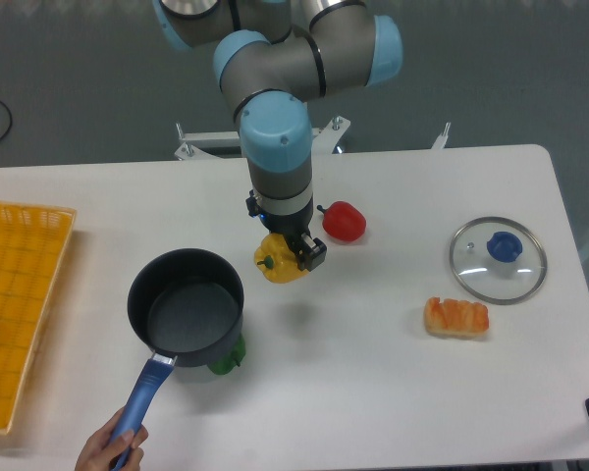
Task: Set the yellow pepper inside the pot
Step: 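Close the gripper on the yellow pepper beside the black saucepan, then lift the yellow pepper and carry it over the black saucepan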
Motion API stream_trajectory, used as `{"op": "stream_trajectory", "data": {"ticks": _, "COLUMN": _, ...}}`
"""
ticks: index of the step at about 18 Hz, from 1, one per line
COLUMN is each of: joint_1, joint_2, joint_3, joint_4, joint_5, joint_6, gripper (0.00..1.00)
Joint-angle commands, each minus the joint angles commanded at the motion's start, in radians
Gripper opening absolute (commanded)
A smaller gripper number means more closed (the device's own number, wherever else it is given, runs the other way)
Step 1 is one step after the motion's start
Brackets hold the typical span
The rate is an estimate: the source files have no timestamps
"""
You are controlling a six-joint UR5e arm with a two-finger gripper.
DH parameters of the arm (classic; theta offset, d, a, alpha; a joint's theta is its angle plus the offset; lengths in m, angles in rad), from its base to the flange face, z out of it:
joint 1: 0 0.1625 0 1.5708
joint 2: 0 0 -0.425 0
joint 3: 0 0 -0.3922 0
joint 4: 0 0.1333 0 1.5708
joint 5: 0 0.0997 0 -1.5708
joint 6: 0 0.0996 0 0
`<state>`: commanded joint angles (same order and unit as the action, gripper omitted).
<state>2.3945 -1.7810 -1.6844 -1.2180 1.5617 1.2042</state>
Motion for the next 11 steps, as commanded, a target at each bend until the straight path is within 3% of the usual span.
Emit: {"op": "stream_trajectory", "data": {"ticks": 11, "joint_1": -0.027, "joint_2": 0.008, "joint_3": 0.083, "joint_4": 0.002, "joint_5": -0.13, "joint_6": -0.159, "gripper": 0.64}}
